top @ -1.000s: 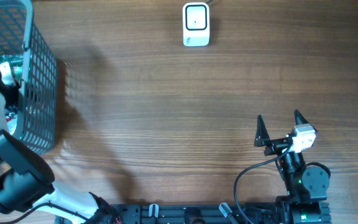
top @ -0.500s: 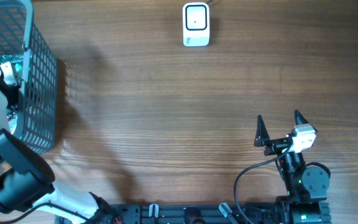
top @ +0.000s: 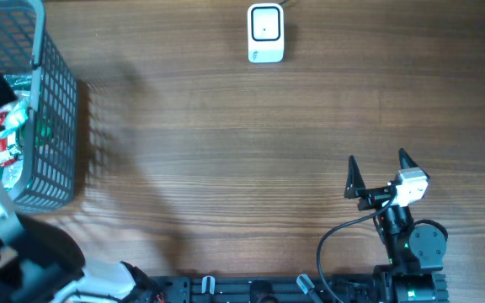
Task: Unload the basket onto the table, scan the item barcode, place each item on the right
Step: 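Reach the left gripper into the basket and grasp the green-capped jar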
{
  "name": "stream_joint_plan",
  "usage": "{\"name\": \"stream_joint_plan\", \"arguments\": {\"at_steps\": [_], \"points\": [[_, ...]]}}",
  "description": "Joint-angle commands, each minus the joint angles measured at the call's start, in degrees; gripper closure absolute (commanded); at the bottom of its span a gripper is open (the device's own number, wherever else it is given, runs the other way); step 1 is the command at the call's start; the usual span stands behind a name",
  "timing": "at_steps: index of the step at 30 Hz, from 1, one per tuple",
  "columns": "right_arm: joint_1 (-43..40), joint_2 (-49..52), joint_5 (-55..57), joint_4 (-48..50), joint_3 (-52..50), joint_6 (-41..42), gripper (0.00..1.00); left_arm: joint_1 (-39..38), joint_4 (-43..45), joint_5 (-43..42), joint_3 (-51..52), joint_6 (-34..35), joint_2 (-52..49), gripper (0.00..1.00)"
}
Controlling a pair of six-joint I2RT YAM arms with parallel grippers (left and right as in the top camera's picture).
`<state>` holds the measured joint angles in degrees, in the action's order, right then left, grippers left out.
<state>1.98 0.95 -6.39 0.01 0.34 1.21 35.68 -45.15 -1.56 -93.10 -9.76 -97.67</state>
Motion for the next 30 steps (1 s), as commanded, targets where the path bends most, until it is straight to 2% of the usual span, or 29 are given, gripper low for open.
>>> {"name": "stream_joint_plan", "arguments": {"at_steps": [1,7,8,9,10,15,30], "points": [[0.09,-0.15,0.52,0.31,-0.04,-0.11,0.00,-0.04,-1.31,-0.52,-1.64,1.25,3.65,0.32],[0.09,-0.15,0.50,0.31,-0.04,-0.13,0.00,-0.13,-6.62,-0.68,-1.62,3.56,0.92,0.31],[0.09,-0.15,0.50,0.31,-0.04,-0.11,0.00,-0.13,-7.15,-0.74,-1.62,4.11,0.22,0.21],[0.09,-0.15,0.52,0.31,-0.04,-0.13,0.00,-0.17,-7.76,-1.03,-1.62,4.28,-0.48,0.02],[0.09,-0.15,0.52,0.31,-0.04,-0.13,0.00,-0.17,-8.41,-1.44,-1.62,4.24,-1.22,0.00],[0.09,-0.15,0.50,0.31,-0.04,-0.11,0.00,-0.17,-12.24,-5.33,-1.62,4.26,-5.46,0.00],[0.09,-0.15,0.52,0.31,-0.04,-0.09,0.00,-0.22,-17.73,-5.46,-1.62,4.28,-17.62,0.00]]}}
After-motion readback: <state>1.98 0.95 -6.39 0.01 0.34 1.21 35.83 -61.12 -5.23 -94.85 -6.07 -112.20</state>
